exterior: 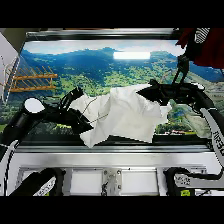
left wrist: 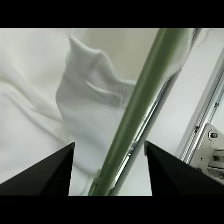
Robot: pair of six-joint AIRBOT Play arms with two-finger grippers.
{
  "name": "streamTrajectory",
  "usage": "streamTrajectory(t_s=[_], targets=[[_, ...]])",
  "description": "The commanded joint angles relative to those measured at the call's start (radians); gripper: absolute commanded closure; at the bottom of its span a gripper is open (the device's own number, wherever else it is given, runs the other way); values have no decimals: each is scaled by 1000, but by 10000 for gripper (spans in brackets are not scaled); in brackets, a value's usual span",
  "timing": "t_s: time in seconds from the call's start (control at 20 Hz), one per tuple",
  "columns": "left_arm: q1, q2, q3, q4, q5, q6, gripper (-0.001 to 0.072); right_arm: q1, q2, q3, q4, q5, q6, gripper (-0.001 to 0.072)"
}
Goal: Fold the clothes and pants, and hang the long-sleeved shirts on hangers.
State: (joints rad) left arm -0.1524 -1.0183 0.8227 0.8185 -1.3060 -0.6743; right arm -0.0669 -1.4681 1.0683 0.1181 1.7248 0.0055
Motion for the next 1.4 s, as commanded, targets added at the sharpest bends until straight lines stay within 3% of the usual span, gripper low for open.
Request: streamTrajectory(t_s=[0.0,0.2,0.45,0.7,0.9,1.05,1.2,1.35], targets=[[64,0,0,0,-29,-18,252,0,0,1,2,0,2,702],[144,0,-1,0,-90,-18,252,0,1,1,67,0,1,702],[153,2,0,-3,-71,-18,252,0,0,1,69,0,2,702],[341,129,0,-11,0,-68,253,-2,1,1,70,0,2,702],[543,277,0,-5,22,-271,253,-2,4,1,74,-35,2,702],[560,355,-1,2,53,-440,254,-2,11,1,87,-62,2,702],[457,408,-1,93,70,-653,257,-2,22,1,86,-75,2,702],[235,429,-3,254,103,-895,282,-3,45,1,85,-87,2,702]])
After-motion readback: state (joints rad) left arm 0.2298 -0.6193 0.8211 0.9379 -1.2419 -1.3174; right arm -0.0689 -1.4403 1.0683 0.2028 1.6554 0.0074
